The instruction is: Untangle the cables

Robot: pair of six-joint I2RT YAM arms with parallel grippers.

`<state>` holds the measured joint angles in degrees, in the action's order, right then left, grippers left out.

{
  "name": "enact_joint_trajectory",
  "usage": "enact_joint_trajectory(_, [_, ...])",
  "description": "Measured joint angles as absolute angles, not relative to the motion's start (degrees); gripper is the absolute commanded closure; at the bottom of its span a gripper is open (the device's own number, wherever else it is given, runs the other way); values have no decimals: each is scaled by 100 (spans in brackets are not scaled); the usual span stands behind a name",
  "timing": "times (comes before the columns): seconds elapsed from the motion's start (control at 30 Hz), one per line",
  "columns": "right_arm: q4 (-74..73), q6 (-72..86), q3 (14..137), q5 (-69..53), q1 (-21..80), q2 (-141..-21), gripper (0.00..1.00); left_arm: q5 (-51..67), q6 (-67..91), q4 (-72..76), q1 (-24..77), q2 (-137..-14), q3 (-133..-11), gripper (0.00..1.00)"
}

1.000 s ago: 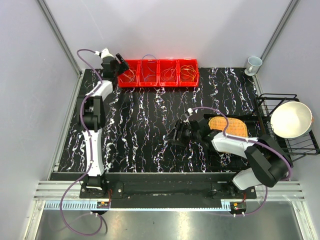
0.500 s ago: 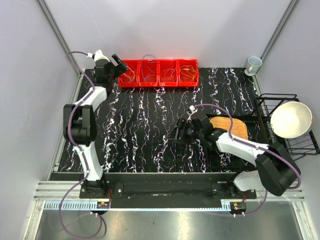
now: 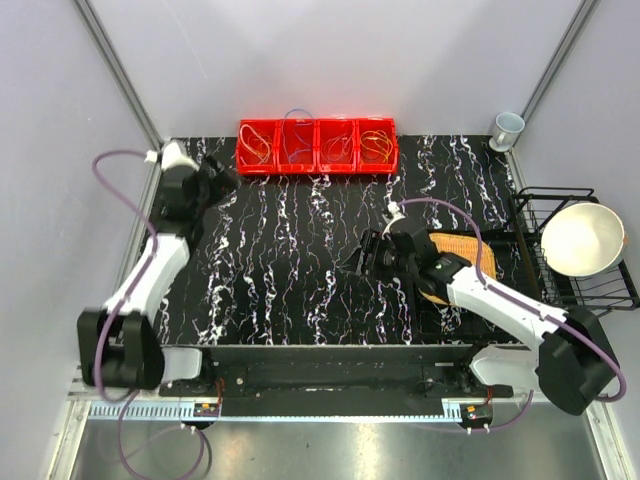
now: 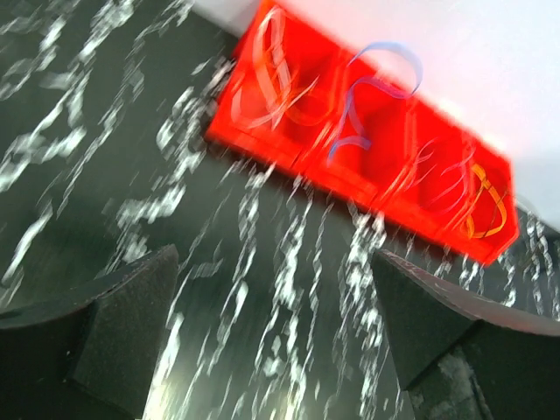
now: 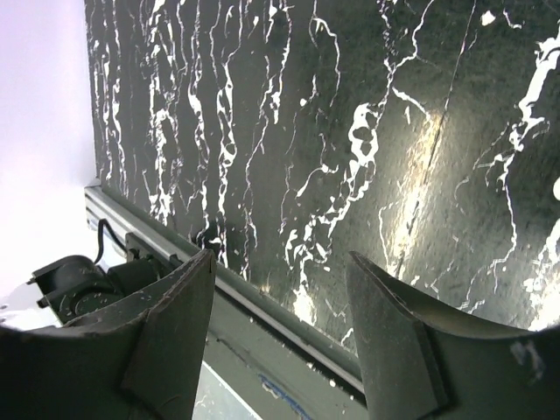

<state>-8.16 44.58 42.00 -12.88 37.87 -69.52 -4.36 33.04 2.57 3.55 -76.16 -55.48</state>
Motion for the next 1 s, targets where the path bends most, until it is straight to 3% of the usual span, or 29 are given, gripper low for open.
enact_joint_trajectory(0.37, [-1111,4506,4198,-1269,3820,-6053,27,-2095,3216,-224,360,-5492,-3830,8])
enact_joint_trajectory(0.53, [-1223,4508,4158,-1295,3820,-5850,20,-3107,2423,711,375,-4897,-2554,6])
enact_joint_trajectory(0.77, [-1052,4397,3780,-1260,3822,-5721,5,-3380,1391,3028,416,-5892,-1197,9])
enact_joint_trajectory(1.0, [-556,4158,3745,-1238,3826,-6272,0,-3065,607,5100,703,-7166,-972,5])
